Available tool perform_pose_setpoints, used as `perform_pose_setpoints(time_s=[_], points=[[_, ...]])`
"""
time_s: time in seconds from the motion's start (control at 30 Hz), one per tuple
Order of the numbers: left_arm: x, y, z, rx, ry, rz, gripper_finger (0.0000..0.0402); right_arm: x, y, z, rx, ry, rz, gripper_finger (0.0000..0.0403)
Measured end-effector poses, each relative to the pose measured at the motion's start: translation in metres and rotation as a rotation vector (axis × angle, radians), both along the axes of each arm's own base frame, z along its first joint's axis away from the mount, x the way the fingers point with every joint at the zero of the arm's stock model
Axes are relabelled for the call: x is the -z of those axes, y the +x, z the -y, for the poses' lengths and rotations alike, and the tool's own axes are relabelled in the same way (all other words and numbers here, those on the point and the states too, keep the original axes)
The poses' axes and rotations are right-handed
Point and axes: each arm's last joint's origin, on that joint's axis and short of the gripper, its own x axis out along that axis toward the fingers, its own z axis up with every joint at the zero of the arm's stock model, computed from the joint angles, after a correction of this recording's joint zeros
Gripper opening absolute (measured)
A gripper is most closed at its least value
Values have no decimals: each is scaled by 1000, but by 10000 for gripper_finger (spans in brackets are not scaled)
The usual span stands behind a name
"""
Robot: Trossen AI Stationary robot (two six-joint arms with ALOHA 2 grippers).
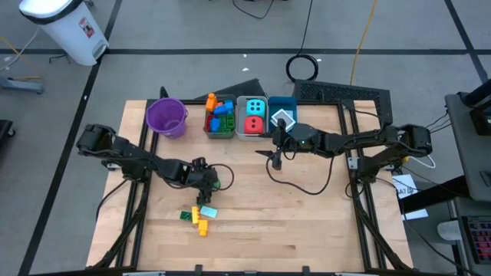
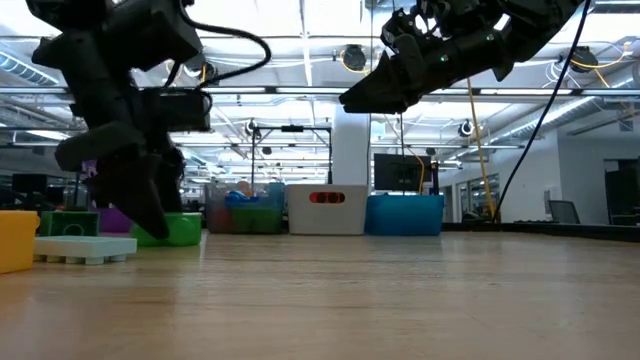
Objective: Pick & Place Toys
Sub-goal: Put the green game piece into the black bin
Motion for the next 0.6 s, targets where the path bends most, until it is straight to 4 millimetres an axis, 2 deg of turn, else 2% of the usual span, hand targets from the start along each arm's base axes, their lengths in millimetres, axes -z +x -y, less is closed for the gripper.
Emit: perform_pose_setpoints(time_s=[0.2,0.37,0.53,0.6], points=[[14,4,2,11,-33,-50,257,0,0,0,0,0,1,256],[12,6,3,0,-53,-21,178,0,0,0,0,-1,4,256],[-1,13,0,-43,-46,25,173,-1,0,0,0,-2,7,256],[-12,19,-4,-73,-34,77,173,-1,0,0,0,-3,10,256]])
